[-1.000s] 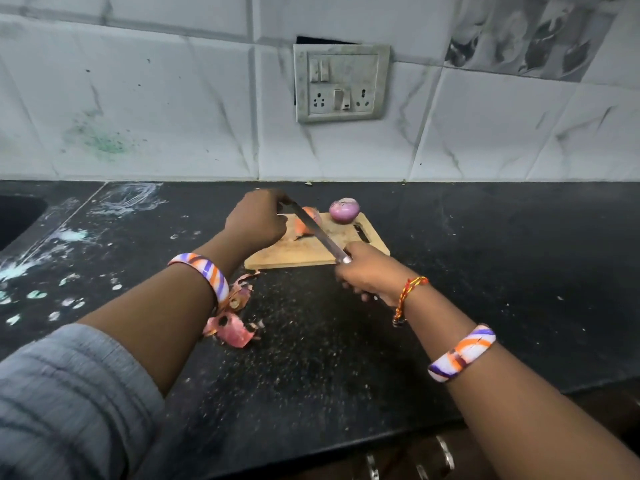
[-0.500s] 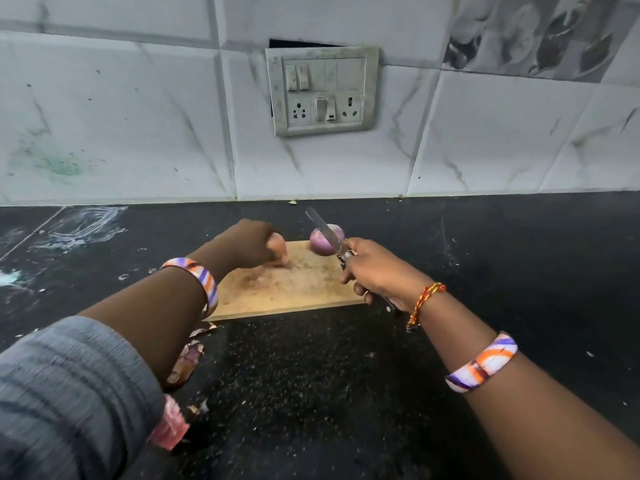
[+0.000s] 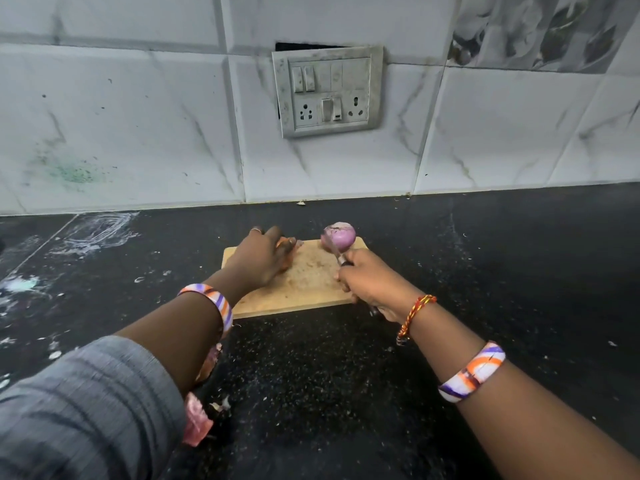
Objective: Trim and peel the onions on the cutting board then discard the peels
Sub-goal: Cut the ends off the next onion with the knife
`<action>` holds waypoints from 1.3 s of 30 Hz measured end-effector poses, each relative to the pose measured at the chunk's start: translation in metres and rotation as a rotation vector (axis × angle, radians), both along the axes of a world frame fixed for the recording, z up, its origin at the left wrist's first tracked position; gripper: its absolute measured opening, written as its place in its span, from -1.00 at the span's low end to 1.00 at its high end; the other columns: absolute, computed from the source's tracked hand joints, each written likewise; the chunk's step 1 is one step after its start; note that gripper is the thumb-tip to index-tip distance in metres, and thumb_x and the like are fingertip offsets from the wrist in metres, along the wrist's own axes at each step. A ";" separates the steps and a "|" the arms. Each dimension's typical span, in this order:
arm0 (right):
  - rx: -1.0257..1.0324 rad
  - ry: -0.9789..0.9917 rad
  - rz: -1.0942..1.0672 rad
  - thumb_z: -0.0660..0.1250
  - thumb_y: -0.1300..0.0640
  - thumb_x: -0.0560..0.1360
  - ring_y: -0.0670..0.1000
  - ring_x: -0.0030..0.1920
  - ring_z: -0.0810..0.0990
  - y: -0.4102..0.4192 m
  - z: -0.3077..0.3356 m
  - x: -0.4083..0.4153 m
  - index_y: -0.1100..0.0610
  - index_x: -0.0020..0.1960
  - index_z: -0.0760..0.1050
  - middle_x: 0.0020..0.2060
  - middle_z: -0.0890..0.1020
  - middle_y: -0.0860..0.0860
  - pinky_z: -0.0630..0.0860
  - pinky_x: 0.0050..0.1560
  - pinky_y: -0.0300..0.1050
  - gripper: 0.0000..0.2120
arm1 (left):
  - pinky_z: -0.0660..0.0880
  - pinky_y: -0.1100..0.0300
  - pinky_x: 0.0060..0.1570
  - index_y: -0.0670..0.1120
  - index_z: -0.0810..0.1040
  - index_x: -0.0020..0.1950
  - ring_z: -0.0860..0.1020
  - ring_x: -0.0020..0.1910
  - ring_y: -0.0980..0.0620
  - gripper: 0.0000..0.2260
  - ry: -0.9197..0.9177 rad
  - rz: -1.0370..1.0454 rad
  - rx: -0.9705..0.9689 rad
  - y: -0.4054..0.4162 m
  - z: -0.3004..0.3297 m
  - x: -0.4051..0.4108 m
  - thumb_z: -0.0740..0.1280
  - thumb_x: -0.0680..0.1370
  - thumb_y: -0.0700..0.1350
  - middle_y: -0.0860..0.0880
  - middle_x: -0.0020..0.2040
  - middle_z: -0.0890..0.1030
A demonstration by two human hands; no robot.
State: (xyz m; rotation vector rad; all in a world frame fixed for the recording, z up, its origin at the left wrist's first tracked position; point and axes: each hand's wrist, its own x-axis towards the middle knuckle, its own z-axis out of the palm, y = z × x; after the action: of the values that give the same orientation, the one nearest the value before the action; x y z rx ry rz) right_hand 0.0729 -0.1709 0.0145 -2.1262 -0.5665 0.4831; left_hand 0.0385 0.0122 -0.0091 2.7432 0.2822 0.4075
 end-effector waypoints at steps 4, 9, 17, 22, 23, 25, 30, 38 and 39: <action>0.273 0.169 -0.060 0.00 0.20 0.61 -0.08 -0.40 0.40 0.012 0.003 -0.002 0.12 0.33 0.32 -0.22 0.44 0.01 0.36 -0.57 -0.26 -0.67 | 0.41 0.01 -0.02 -0.12 0.46 0.22 0.50 0.06 -0.29 -0.60 -0.119 0.094 -0.090 -0.006 -0.006 0.009 -0.03 0.62 0.07 -0.29 0.01 0.58; 0.066 -0.081 -0.003 0.01 0.15 0.61 -0.08 -0.50 0.35 0.022 0.003 -0.006 0.07 0.21 0.37 -0.34 0.44 -0.01 0.23 -0.68 -0.35 -0.75 | 0.36 0.03 -0.12 -0.22 0.45 0.10 0.51 0.01 -0.29 -0.58 -0.155 0.229 -0.188 -0.006 -0.009 0.021 -0.05 0.63 0.05 -0.29 0.03 0.57; -0.096 -0.162 0.100 -0.01 0.22 0.59 -0.05 -0.54 0.38 0.026 -0.005 -0.012 0.02 0.50 0.08 -0.31 0.43 -0.01 0.25 -0.69 -0.36 -0.52 | 0.37 0.07 -0.11 -0.14 0.46 -0.13 0.51 -0.04 -0.26 -0.66 -0.178 0.295 -0.229 -0.004 -0.008 0.022 -0.02 0.63 -0.02 -0.26 -0.04 0.58; -0.244 -0.343 0.174 0.02 0.25 0.58 -0.04 -0.44 0.40 0.030 -0.005 -0.005 0.10 0.52 0.04 0.10 0.56 0.23 0.40 -0.52 -0.26 -0.48 | 0.34 0.12 -0.16 -0.21 0.54 -0.05 0.48 -0.11 -0.20 -0.62 -0.180 0.303 -0.198 -0.004 -0.005 0.026 0.00 0.62 -0.03 -0.25 -0.05 0.59; -0.261 -0.366 0.182 0.03 0.26 0.57 0.02 -0.35 0.48 0.031 -0.005 -0.005 0.12 0.51 0.06 0.10 0.56 0.24 0.48 -0.36 -0.16 -0.49 | 0.34 0.12 -0.16 -0.22 0.55 -0.05 0.48 -0.12 -0.20 -0.62 -0.177 0.299 -0.192 -0.004 -0.005 0.027 0.01 0.61 -0.04 -0.25 -0.05 0.59; -0.270 -0.404 0.193 0.03 0.26 0.57 0.17 -0.15 0.56 0.031 -0.003 -0.005 0.14 0.49 0.11 0.09 0.56 0.25 0.52 -0.14 -0.04 -0.51 | 0.33 0.13 -0.18 -0.22 0.56 -0.06 0.47 -0.13 -0.20 -0.62 -0.172 0.296 -0.182 -0.004 -0.004 0.029 0.02 0.61 -0.04 -0.26 -0.05 0.59; -0.305 -0.419 0.243 0.03 0.28 0.56 -0.05 -0.46 0.30 0.032 0.003 0.002 0.17 0.41 0.22 -0.14 0.50 0.14 0.32 -0.59 -0.34 -0.58 | 0.32 0.15 -0.20 -0.21 0.55 -0.11 0.47 -0.15 -0.20 -0.63 -0.166 0.305 -0.154 -0.004 -0.004 0.031 0.03 0.60 -0.05 -0.26 -0.08 0.59; -0.382 -0.417 0.261 0.05 0.30 0.54 0.24 0.05 0.52 0.043 0.008 0.003 0.23 0.49 0.08 0.11 0.50 0.28 0.41 -0.11 -0.04 -0.48 | 0.27 0.15 -0.27 -0.23 0.57 -0.11 0.42 -0.24 -0.15 -0.63 -0.180 0.271 -0.048 -0.011 -0.001 0.033 0.06 0.59 -0.05 -0.15 -0.25 0.47; -0.376 -0.407 0.268 0.05 0.30 0.54 0.21 -0.05 0.52 0.040 0.008 0.002 0.24 0.46 0.12 0.00 0.52 0.24 0.37 -0.19 -0.08 -0.51 | 0.28 0.14 -0.26 -0.23 0.58 -0.10 0.41 -0.24 -0.14 -0.63 -0.178 0.282 -0.055 -0.011 -0.001 0.033 0.06 0.59 -0.04 -0.16 -0.24 0.47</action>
State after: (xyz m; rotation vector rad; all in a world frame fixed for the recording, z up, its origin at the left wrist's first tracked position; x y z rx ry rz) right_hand 0.0753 -0.1306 0.0225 -2.5434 -1.0712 0.3178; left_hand 0.0718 0.0013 -0.0104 2.5965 0.6256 0.7025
